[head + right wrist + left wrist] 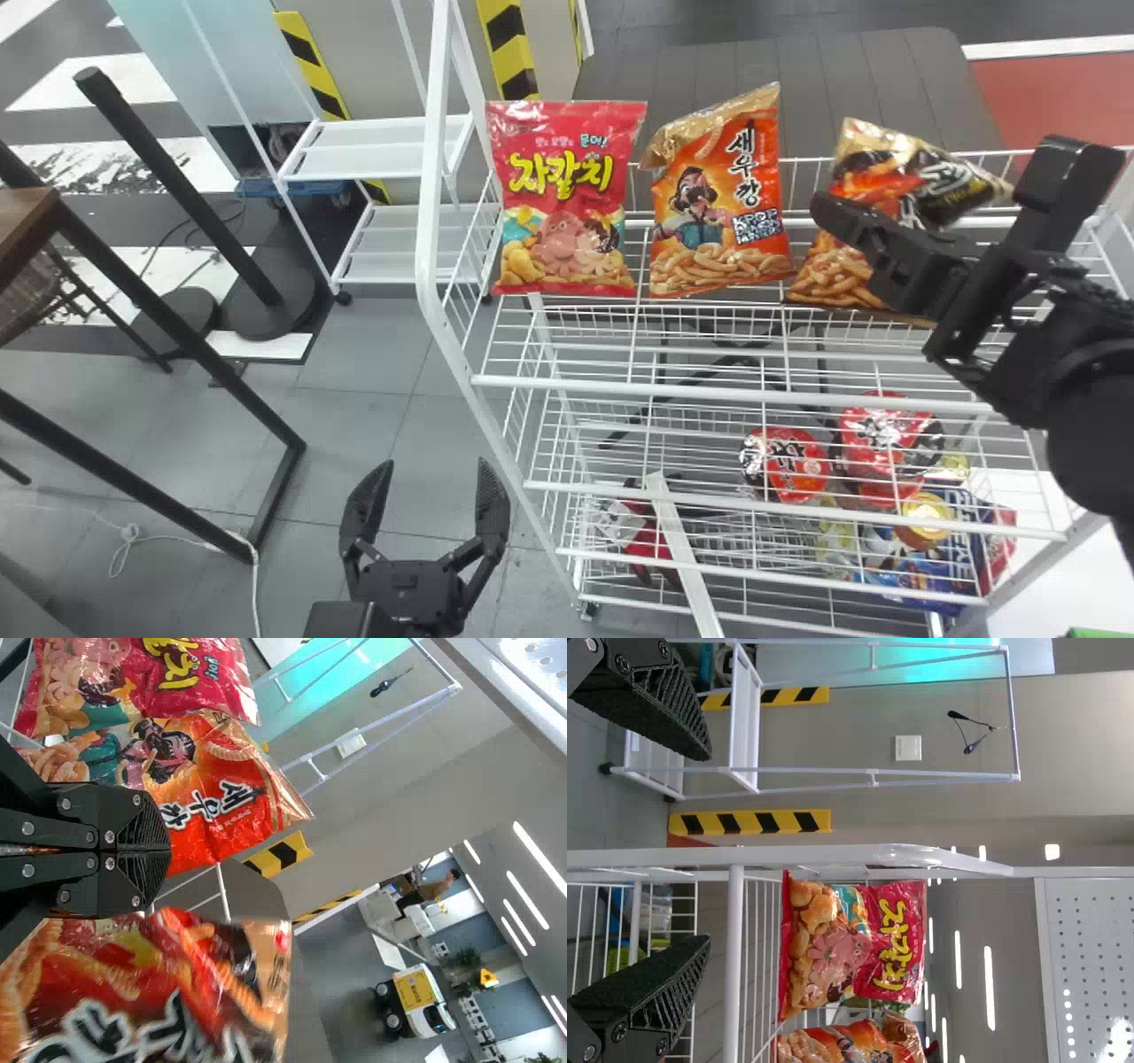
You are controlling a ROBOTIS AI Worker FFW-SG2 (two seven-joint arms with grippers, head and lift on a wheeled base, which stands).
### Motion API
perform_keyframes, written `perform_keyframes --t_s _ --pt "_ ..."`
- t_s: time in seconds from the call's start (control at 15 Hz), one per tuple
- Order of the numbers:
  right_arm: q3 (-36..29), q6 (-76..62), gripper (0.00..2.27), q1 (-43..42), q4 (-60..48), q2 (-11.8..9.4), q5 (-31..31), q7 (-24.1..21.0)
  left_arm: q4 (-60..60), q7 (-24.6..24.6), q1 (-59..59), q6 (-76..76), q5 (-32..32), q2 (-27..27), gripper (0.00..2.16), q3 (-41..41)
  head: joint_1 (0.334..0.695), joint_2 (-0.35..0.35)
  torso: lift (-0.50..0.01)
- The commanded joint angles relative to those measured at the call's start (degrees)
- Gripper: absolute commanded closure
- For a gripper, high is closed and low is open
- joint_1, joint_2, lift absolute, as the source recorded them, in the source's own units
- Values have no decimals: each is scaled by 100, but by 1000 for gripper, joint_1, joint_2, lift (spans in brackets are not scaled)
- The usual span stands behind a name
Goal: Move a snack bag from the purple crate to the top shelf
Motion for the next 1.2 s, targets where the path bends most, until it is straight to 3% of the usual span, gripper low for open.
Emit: perform_keyframes --t_s 0.0,0.53,1.13 --pt "-8 -40 2243 6 4 -8 -5 8 22 0 -14 0 9 12 80 1 695 222 0" --pt "-465 945 2243 911 -1068 -61 -119 -44 48 0 -23 -35 62 29 80 10 695 216 0" --pt "-1371 1437 2243 1676 -1701 -149 -541 149 101 -18 -49 -35 62 21 80 -17 695 145 0"
